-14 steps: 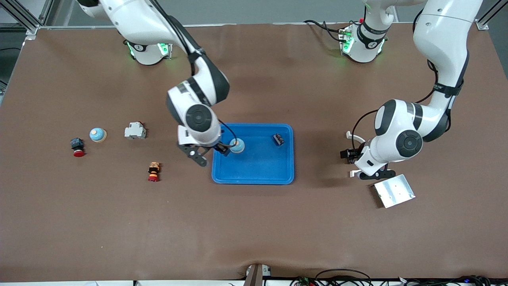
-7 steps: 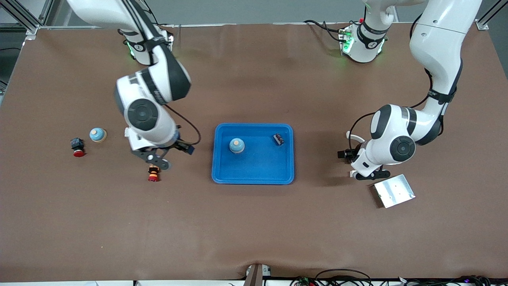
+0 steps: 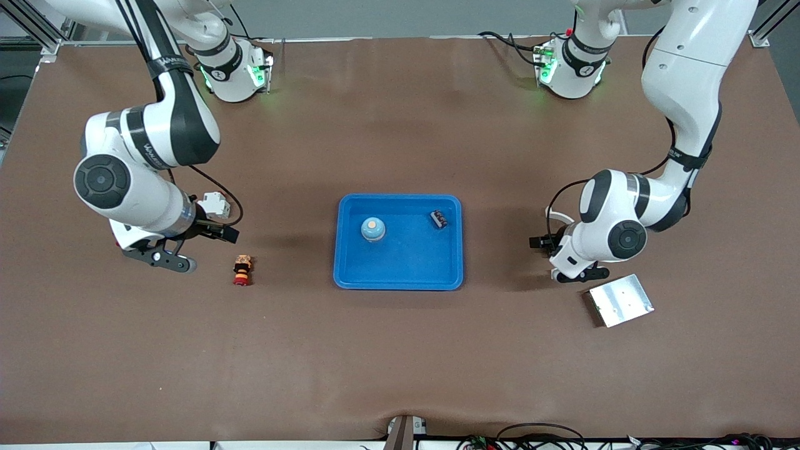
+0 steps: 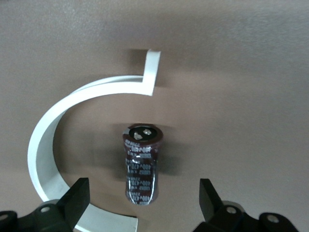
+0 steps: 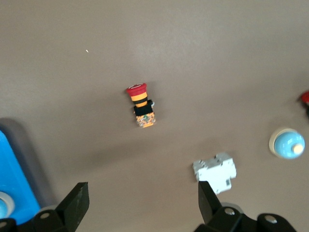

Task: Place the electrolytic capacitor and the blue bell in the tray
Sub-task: 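Grasp the second capacitor with the left gripper while the right gripper reaches the bell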

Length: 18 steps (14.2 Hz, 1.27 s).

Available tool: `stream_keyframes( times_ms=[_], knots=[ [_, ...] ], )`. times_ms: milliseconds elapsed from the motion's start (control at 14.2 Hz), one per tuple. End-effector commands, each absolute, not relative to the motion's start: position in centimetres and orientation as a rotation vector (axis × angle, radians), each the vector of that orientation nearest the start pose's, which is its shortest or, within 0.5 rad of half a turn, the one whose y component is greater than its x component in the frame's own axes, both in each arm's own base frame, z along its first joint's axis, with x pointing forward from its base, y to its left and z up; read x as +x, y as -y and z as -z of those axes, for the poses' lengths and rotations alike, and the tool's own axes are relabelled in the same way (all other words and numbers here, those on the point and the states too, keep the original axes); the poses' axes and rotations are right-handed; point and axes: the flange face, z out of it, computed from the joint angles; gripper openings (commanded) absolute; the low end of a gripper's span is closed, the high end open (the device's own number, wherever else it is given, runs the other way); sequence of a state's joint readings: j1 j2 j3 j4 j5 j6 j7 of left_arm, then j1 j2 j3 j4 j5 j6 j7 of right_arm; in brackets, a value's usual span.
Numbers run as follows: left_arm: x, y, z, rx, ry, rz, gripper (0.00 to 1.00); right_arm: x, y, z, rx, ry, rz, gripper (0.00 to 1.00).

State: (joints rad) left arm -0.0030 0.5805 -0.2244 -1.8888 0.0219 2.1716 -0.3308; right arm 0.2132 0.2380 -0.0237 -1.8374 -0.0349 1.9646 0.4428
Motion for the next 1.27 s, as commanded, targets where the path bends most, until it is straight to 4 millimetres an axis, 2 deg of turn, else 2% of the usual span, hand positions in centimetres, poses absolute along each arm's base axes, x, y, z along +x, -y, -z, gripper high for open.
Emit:
stream_keyframes(
  times_ms=[0,212,353,636,848,918,989,1201],
  knots=[
    [58.7,13.2,-17.7,-3.124,0.189,-0.438,1.00,55.6,-6.7,-38.4,-3.178,-0.270,-0.081,1.00],
    [58.8,13.6,-16.9,-3.127,0.240,-0.416,1.00,52.8,-1.0,-38.4,-3.177,-0.150,-0.073,1.00],
    [58.9,13.8,-16.8,-3.122,0.272,-0.414,0.97,51.1,1.7,-38.3,-3.175,-0.087,-0.036,1.00],
    [58.9,13.7,-16.9,-3.122,0.277,-0.413,0.55,49.3,5.7,-37.5,-3.177,0.067,0.042,1.00],
    [59.0,13.4,-17.2,-3.123,0.286,-0.406,0.19,48.1,9.2,-35.7,-3.180,0.150,0.087,1.00],
    [59.1,13.3,-17.3,-3.124,0.289,-0.402,0.10,47.6,10.6,-35.1,-3.183,0.161,0.102,1.00],
    [59.2,13.3,-17.5,-3.122,0.296,-0.401,0.02,47.2,11.7,-34.5,-3.186,0.163,0.117,1.00],
    [59.7,13.7,-18.7,-3.116,0.368,-0.369,0.00,46.5,14.8,-32.4,-3.191,0.178,0.124,1.00]
  ],
)
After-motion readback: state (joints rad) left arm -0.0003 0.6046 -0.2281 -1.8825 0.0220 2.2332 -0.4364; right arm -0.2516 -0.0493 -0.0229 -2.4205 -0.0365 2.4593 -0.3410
